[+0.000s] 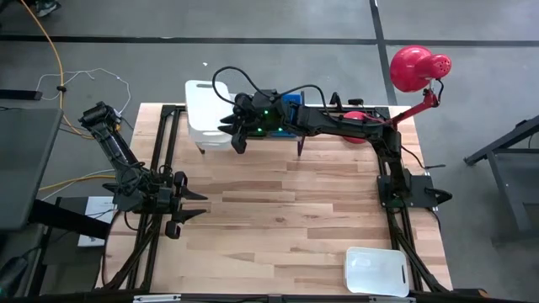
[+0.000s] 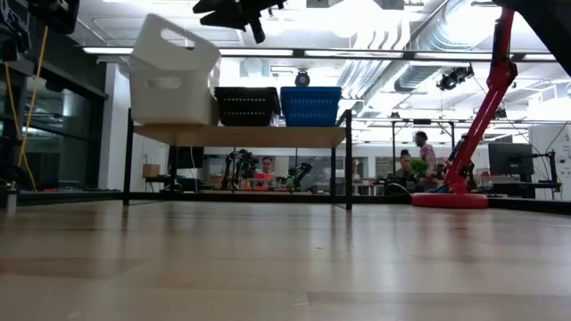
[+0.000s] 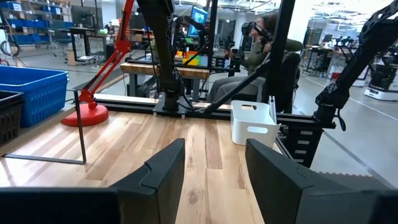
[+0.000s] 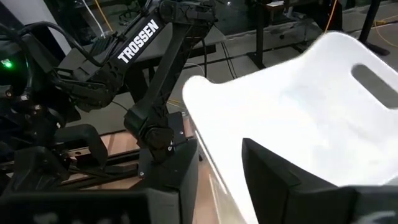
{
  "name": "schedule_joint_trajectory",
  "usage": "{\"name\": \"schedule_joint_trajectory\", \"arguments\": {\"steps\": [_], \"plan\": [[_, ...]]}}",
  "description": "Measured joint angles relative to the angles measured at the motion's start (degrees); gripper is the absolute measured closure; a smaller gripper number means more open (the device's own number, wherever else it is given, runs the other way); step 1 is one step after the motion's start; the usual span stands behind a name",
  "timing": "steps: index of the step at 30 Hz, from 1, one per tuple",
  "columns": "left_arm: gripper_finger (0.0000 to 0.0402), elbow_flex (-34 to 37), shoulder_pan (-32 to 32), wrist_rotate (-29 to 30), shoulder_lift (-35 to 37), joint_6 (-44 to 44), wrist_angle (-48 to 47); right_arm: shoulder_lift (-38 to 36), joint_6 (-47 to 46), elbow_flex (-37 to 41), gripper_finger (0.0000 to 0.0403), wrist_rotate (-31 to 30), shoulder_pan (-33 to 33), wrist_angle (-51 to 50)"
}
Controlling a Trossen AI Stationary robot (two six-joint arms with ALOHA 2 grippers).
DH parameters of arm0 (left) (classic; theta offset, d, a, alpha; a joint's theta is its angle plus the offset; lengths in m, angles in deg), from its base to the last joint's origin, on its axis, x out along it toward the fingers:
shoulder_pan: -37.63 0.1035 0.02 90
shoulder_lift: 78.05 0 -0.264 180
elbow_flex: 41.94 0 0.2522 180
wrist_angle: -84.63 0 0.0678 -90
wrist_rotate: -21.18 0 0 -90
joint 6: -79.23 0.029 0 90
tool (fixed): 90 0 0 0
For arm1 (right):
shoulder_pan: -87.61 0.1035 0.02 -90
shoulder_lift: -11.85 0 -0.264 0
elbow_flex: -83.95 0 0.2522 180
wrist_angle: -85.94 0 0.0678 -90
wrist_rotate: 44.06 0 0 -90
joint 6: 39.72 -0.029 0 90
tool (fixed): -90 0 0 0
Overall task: Stack baskets on shelf by color
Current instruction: Stack the top white bin on the white bin on the shelf
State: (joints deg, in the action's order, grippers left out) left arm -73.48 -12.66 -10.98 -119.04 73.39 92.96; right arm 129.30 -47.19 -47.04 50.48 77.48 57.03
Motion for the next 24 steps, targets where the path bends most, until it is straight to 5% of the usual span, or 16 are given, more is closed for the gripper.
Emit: {"name": "schedule_joint_trajectory", "arguments": {"steps": [14, 24], "plan": [[0.0243, 0.0, -0.02, 1.89, 0.0, 0.02, 0.0, -2.33, 4.43, -0.02, 0.0281, -0.02, 0.0, -1.22], [0.0243, 0.0, 1.49, 9.25, 0.0, -0.01, -0.49, -9.78, 15.73, -0.07, 0.0281, -2.7, 0.0, -24.85]]}}
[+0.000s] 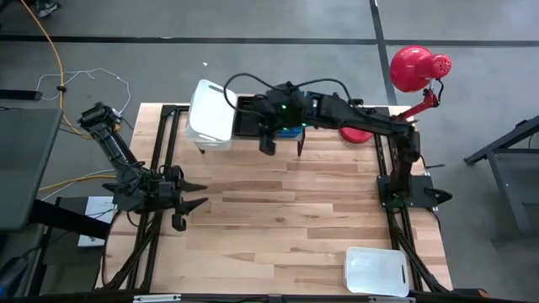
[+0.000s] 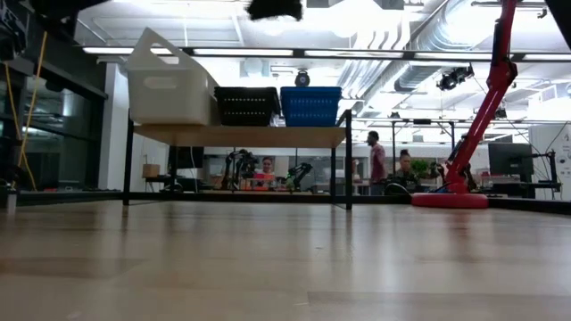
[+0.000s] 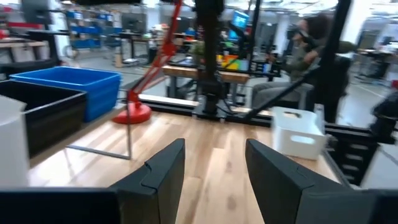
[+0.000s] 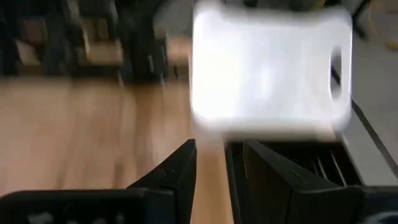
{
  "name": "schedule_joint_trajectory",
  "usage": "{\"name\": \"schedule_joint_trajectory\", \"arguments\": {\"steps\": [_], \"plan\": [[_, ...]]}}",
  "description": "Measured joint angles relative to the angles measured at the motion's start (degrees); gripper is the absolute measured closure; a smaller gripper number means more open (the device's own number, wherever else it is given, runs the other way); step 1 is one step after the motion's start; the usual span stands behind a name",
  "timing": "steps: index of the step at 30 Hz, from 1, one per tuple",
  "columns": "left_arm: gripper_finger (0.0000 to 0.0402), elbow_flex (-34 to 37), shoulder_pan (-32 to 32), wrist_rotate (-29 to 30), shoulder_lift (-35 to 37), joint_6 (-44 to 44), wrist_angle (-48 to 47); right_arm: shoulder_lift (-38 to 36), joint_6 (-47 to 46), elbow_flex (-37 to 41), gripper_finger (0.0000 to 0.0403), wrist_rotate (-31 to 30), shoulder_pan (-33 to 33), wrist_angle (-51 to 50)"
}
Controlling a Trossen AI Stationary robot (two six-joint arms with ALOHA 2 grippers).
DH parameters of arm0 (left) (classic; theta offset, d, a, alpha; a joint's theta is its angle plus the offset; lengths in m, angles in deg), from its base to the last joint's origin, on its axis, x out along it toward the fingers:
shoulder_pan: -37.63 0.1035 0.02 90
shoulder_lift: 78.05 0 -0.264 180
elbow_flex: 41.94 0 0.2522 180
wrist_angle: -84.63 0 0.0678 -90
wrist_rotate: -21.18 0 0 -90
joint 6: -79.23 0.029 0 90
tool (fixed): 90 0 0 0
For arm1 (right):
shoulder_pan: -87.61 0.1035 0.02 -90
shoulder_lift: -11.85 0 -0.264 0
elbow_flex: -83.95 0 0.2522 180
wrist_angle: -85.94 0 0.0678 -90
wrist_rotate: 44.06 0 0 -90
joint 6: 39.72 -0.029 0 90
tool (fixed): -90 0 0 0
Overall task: Stack baskets on shelf by color
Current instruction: Stack the top white bin on the white bin on the shelf
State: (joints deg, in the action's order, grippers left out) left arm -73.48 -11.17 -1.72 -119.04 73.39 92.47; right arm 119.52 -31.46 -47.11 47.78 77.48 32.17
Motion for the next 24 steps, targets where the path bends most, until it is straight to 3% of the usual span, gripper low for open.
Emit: {"name": "schedule_joint_trajectory", "arguments": {"steps": [5, 11, 15, 18, 21, 24], "plan": [[0.0243, 0.0, 5.31, -1.58, 0.11, -0.03, 0.95, -2.23, 1.67, -0.02, 0.0281, -4.26, 0.0, -17.98], [0.0243, -1.97, 15.55, -16.26, 0.13, -4.31, -1.15, -2.44, -0.76, 0.02, 0.0281, -6.41, 0.0, -33.6], [0.0243, -8.46, 21.72, -23.78, -0.34, -5.57, -10.25, -2.44, -2.18, 0.02, 0.0281, -7.9, 0.77, -36.02], [0.0243, -16.86, 24.5, -24.47, -0.86, -5.57, -21.88, -2.56, -3.3, 0.49, 0.0281, -8.16, 1.97, -37.1], [0.0243, -26.17, 26.62, -23.8, -2.27, -5.55, -33.59, -6.62, -4.62, 8.96, 0.0281, -10.8, 3.6, -34.35], [0.0243, -34.91, 28.6, -22.03, -4.28, -4.46, -43.24, -15.67, -8.57, 25.78, 0.0281, -12.8, 5.06, -27.37]]}}
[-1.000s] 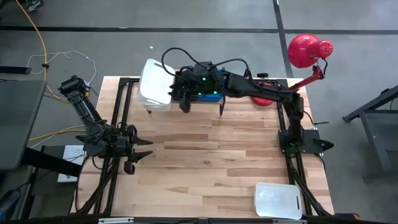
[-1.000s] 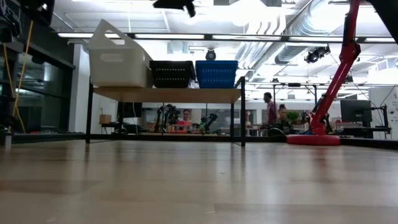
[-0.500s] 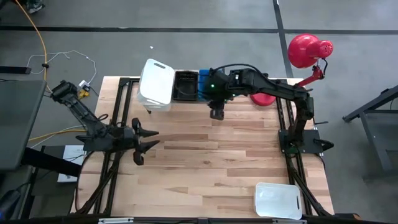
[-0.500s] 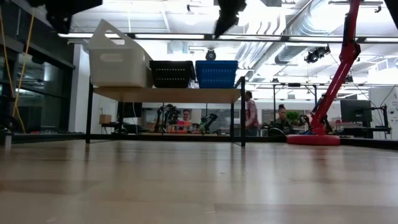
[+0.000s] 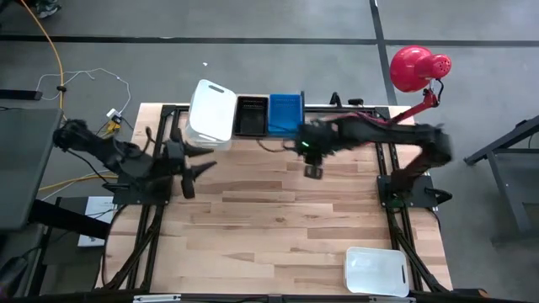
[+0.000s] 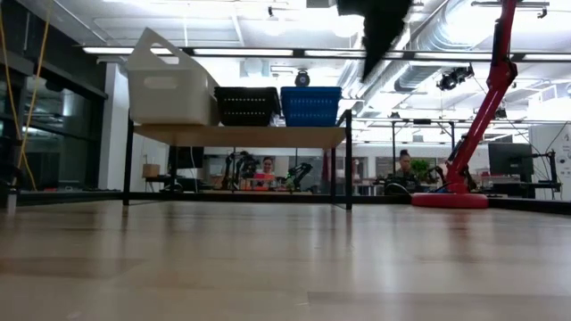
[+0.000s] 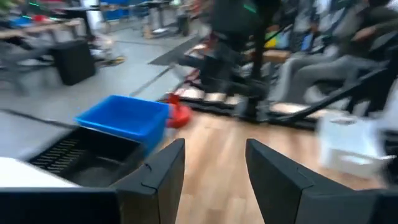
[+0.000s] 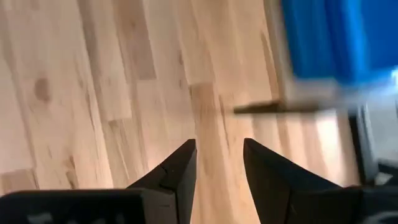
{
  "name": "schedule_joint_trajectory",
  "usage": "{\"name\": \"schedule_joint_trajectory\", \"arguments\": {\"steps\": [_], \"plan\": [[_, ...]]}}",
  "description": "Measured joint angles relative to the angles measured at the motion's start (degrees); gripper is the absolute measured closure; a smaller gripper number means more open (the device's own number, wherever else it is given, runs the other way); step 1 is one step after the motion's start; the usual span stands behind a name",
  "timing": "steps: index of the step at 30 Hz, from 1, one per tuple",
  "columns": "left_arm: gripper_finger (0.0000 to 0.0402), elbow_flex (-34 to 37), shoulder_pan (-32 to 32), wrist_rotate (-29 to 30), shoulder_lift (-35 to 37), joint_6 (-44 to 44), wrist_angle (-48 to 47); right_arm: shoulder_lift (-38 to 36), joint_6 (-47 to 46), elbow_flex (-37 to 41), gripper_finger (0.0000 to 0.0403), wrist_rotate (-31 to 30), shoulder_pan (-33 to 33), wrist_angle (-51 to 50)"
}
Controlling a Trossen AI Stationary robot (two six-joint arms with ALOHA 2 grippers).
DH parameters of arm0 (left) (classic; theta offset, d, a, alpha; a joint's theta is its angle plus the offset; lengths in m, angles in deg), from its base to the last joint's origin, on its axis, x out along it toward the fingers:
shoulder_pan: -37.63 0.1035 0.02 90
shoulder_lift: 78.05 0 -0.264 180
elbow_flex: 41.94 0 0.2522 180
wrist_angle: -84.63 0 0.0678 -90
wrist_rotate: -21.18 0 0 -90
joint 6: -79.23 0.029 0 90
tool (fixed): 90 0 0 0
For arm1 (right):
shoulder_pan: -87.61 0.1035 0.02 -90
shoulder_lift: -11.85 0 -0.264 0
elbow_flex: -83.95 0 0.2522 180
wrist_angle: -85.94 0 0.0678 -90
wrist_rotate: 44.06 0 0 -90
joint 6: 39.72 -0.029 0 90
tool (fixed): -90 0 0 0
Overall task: Stack baskets on shelf by color
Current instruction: Stack the top white bin on the white bin on the shelf
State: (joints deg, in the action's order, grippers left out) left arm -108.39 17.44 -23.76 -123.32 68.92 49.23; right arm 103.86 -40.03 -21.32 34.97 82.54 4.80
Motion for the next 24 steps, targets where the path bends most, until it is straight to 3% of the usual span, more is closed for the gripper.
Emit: {"name": "schedule_joint_trajectory", "arguments": {"steps": [4, 9, 17, 20, 24], "plan": [[0.0243, -10.57, 4.18, 4.43, -2.47, 1.59, -10.66, -15.14, -9.94, 21.57, 0.0281, -1.26, 1.77, 12.41], [0.0243, -22.91, 14.66, 4.84, -7.43, -3.53, -26.43, -29.37, -21.98, 36.38, 0.0281, 0.69, 3.24, 20.4], [0.0243, -38.17, 38.84, -2.81, -21.36, -12.74, -50.17, -38.11, -25.36, 44.76, 0.0281, 0.49, 4.17, 28.45], [0.0243, -39.76, 45.57, -6.33, -26.63, -14.99, -55.32, -38.04, -25.31, 44.8, 0.0281, 0.51, 4.17, 28.83], [0.0243, -39.8, 49.88, -7.23, -31.34, -15.21, -58.54, -38.0, -25.21, 44.8, 0.0281, 0.51, 4.17, 29.12]]}}
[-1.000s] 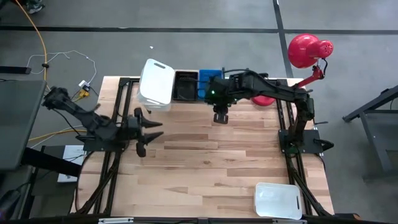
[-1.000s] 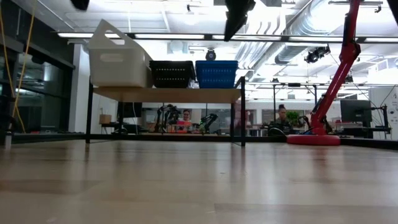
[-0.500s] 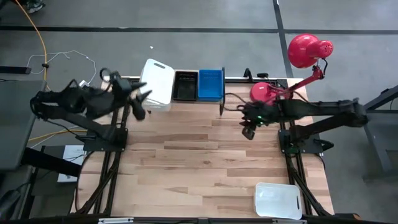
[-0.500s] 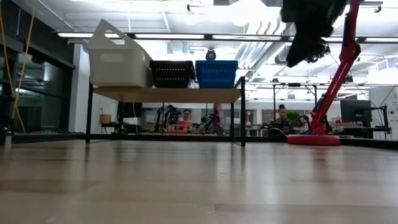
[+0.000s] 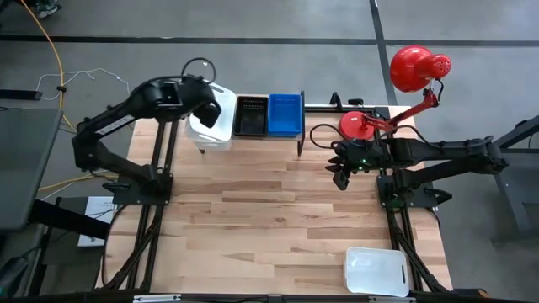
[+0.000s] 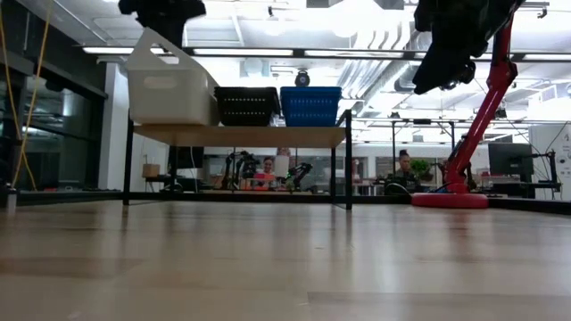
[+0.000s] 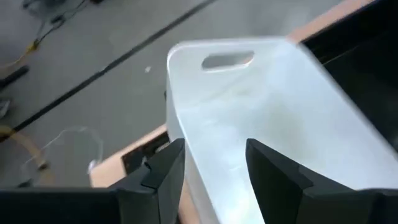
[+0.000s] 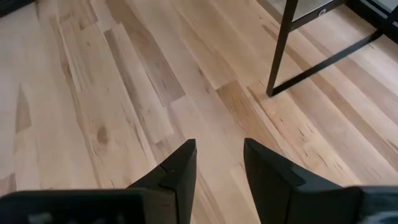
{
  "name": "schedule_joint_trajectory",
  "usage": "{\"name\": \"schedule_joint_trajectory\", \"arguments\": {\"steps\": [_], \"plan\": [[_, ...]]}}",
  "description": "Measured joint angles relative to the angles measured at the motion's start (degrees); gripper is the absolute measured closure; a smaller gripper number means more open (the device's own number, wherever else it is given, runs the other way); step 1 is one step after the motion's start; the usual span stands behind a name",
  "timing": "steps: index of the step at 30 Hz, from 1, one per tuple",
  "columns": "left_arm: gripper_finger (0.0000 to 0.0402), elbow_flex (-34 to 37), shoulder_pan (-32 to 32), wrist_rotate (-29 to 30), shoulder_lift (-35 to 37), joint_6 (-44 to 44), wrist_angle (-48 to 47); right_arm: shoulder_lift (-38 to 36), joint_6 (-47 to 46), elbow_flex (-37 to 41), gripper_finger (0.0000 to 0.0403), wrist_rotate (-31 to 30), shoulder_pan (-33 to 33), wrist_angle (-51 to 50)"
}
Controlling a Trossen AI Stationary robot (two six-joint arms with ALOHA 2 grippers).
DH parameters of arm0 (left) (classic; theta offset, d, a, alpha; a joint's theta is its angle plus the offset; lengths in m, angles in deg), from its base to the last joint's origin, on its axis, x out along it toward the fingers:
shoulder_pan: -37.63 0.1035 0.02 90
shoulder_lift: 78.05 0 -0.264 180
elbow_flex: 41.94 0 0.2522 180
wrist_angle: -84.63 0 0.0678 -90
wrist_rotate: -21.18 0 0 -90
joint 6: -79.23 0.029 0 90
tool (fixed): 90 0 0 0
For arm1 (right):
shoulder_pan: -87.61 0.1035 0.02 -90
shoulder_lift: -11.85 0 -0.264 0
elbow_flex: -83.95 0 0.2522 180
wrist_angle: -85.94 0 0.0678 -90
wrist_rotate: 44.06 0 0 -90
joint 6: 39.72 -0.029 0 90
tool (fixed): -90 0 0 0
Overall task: Stack baskets on shelf by color
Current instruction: Stack the top white bin on the white bin on the shelf
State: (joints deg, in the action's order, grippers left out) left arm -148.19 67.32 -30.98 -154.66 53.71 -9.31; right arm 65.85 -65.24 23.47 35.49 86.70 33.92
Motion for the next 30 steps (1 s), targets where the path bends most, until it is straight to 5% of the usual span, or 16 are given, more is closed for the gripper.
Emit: {"name": "schedule_joint_trajectory", "arguments": {"steps": [8, 18, 30], "plan": [[0.0243, 0.0, 0.59, 4.34, -2.02, -6.79, -2.34, 0.02, 1.11, 0.0, 0.0281, -0.46, 0.0, 0.01], [0.0252, 3.54, 1.19, 2.79, -1.93, -12.8, -4.02, 0.02, -0.03, 0.0, 0.0281, -0.42, 0.0, 0.02], [0.0353, 4.02, 1.6, 2.26, -1.93, -13.25, -3.85, 0.04, -1.29, 0.0, 0.0281, -0.09, 0.0, 0.03]]}}
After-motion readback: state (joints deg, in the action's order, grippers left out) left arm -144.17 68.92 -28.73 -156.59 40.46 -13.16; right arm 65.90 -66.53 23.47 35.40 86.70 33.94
